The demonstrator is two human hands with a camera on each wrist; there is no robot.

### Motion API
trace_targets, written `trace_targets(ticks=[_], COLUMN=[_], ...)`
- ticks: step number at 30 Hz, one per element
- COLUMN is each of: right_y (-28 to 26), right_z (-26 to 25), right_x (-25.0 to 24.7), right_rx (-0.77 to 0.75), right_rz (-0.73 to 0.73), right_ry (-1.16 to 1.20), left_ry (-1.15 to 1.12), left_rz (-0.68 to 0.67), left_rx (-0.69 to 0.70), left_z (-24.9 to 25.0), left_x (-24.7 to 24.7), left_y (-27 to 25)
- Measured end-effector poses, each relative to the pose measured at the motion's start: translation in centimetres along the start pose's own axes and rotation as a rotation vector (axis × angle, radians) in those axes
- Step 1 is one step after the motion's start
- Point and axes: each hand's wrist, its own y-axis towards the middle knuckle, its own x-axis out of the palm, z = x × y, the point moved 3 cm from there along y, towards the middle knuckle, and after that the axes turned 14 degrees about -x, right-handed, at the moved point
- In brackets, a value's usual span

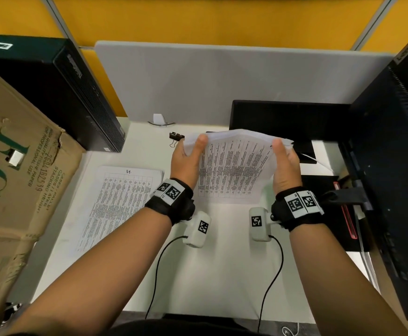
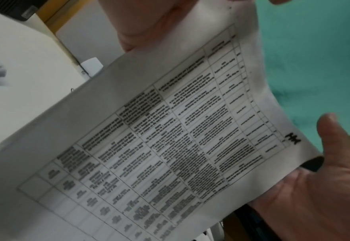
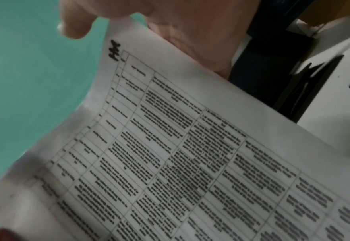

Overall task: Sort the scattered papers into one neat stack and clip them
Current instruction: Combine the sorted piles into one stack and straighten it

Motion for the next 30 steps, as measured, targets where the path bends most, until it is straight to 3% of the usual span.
trace_targets(ticks=[3,7,11,16,20,23,27,30], right_y=[0.0,0.2,-0.2,-0.7,-0.8,-0.8,-1.0,-0.5], right_z=[-0.2,-1.0,-1.3,1.4,2.8,3.1,3.8,3.6], right_x=[-0.2,-0.3,-0.2,-0.3,-0.2,-0.3,-0.2,0.0], right_rx=[-0.026,-0.072,-0.118,-0.023,0.08,0.101,0.084,0.081], right_rz=[-0.072,0.004,0.052,-0.03,0.055,0.09,0.016,0.063], right_ry=[-0.088,-0.146,-0.077,-0.157,-0.094,-0.082,-0.186,-0.196], left_ry=[0.067,0.121,0.076,0.117,0.113,0.12,0.196,0.175], left_rz=[-0.056,0.058,0.056,0.039,0.087,0.097,0.074,0.048], left_rx=[-0.035,0.054,0.095,0.022,-0.014,-0.045,-0.101,-0.067], left_z=[0.0,0.8,1.0,-1.3,-2.3,-2.7,-3.2,-2.2], left_x=[-0.2,-0.4,-0.6,-0.9,-0.9,-1.2,-0.8,-0.6], left_y=[0.2,0.0,-0.8,-0.5,0.2,0.7,0.4,0.6])
